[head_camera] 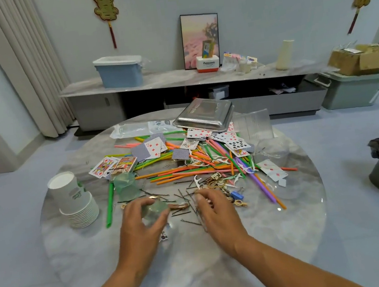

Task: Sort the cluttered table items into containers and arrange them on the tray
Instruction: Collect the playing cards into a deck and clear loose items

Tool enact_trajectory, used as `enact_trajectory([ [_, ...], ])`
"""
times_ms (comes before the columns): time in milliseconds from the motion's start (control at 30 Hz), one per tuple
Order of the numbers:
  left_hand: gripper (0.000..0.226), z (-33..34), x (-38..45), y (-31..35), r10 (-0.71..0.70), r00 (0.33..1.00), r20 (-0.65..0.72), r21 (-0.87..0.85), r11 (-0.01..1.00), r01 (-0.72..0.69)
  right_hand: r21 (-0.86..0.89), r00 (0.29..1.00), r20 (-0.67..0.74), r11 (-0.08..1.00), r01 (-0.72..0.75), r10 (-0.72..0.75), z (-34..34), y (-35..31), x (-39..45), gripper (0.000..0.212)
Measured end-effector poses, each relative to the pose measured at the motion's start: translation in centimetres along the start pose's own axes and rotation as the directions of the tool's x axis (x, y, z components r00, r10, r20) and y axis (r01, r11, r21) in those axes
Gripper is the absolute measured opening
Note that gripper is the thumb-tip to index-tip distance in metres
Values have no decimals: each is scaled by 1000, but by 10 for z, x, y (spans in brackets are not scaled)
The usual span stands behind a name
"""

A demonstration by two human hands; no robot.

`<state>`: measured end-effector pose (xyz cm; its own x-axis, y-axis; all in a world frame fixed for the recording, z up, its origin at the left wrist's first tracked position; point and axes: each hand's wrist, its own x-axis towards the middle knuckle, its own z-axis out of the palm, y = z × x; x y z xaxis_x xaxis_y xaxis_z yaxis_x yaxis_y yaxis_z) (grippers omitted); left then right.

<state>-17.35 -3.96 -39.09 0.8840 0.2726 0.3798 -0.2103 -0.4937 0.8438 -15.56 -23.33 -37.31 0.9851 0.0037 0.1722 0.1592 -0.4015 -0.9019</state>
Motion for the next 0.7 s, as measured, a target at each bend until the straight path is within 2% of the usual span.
enact_trajectory([
  [100, 37, -28, -3, -20, -108, 985, -136, 54, 992, 116, -150, 996, -86, 989, 12, -25, -6, 20, -3, 20],
  [233, 30, -54, -12, -39, -199, 960, -196, 188, 954, 236, -464, 999, 12, 885, 33, -31, 2, 40, -18, 66],
  [333, 25, -59, -17, -43, -203, 959, -199, 327, 909, 260, -486, 994, 104, 870, 75, -28, 8, 49, -27, 78],
  [467, 28, -57, -14, -41, -165, 962, -220, 457, 853, 251, -429, 972, 234, 894, 125, -23, 19, 44, -24, 75],
  [533, 35, -47, -13, -34, -53, 990, -131, 479, 871, 110, -426, 961, 275, 890, 162, -43, 25, 39, -20, 72],
  [600, 40, -29, -16, -22, 45, 999, 24, 425, 904, -51, -442, 949, 310, 876, 193, -53, 30, 34, -15, 68],
  [667, 52, -8, -22, -14, 28, 983, 183, 418, 903, -103, -427, 942, 330, 879, 211, -66, 34, 31, -11, 63],
  [700, 59, 2, -24, -14, -15, 972, 236, 469, 878, -100, -407, 941, 329, 889, 211, -72, 35, 31, -9, 61],
])
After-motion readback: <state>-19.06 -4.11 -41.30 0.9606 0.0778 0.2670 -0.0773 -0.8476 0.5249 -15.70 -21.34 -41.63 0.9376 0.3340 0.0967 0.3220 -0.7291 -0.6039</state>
